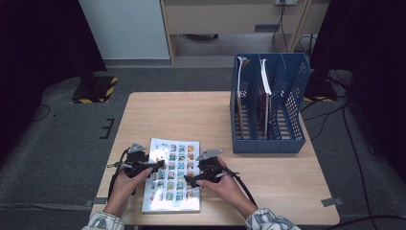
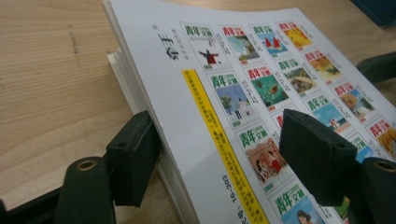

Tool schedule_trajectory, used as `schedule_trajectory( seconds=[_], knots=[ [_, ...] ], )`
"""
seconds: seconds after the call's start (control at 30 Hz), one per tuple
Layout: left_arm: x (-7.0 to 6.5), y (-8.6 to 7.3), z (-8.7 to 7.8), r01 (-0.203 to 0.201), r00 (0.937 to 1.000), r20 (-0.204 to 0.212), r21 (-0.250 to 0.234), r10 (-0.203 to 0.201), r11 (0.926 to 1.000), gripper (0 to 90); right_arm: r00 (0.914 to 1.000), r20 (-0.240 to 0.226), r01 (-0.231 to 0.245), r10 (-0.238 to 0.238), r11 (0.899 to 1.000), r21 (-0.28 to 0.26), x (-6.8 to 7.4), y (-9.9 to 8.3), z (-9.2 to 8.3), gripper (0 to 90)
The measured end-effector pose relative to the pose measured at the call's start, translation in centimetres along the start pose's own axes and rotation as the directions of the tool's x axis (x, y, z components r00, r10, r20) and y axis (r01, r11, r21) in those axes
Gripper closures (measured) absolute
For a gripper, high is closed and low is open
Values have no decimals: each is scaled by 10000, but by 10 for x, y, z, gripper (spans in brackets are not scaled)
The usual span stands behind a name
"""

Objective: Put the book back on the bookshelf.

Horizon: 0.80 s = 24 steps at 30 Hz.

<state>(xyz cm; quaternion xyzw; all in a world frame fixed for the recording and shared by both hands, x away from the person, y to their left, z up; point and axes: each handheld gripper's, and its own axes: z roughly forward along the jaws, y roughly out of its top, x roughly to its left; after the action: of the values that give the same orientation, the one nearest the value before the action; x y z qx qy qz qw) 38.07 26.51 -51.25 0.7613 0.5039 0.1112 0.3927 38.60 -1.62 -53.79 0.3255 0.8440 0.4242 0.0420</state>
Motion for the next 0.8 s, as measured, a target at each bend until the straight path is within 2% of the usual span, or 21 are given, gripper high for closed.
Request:
schedule_trajectory(
  seconds=[0.07, 0.1, 0.13, 0.23, 0.27, 0.3, 0.37, 0.53, 0.57, 0.6, 0.63, 0.8],
  knots=[
    [-4, 0, 0, 190, 9978, 633, -145, -181, 9997, 343, 10000, -4, -14, 14, 10000, -7, 0, 0, 0, 54],
    [-12, 2, -1, 119, 9959, 898, -235, -97, 9997, 353, 10000, -18, -1, 1, 10000, -3, 0, 0, 0, 54],
    [-12, 2, -1, 119, 9959, 898, -235, -97, 9997, 352, 10000, -18, -1, 1, 10000, -3, 0, 0, 0, 54],
    [-20, 3, -2, -172, 9985, 513, -232, 184, 9996, 351, 10000, -20, 7, -7, 10000, 2, 0, 0, 0, 54],
    [-18, 3, -2, -148, 9987, 475, -225, 159, 9996, 365, 10000, -22, 7, -7, 10000, 1, 0, 0, 0, 54],
    [-14, 4, -1, 140, 9989, 444, -201, -131, 9997, 372, 10000, -26, 11, -11, 10000, 0, 0, 0, 0, 54],
    [-13, 5, 3, 121, 9992, 384, -101, -117, 9999, 401, 10000, -26, 4, -4, 10000, -2, 0, 0, 0, 54],
    [-15, 7, 7, 7, 9985, 551, 33, -9, 10000, 414, 10000, -24, 16, -15, 10000, 6, 0, 0, 0, 53],
    [-16, 8, 11, -208, 9988, 457, 156, 200, 9997, 399, 10000, -23, 5, -5, 10000, 5, 0, 0, 0, 52],
    [-16, 8, 11, -208, 9988, 457, 156, 200, 9997, 374, 10000, -23, 5, -5, 10000, 5, 0, 0, 0, 52],
    [-17, 8, 14, -540, 9978, 393, 281, 529, 9981, 347, 10000, -21, -15, 15, 10000, -7, 0, 0, 0, 51],
    [-17, 8, 15, -571, 9977, 384, 325, 558, 9978, 370, 10000, -13, -10, 10, 10000, -21, 0, 0, 0, 51]
  ],
)
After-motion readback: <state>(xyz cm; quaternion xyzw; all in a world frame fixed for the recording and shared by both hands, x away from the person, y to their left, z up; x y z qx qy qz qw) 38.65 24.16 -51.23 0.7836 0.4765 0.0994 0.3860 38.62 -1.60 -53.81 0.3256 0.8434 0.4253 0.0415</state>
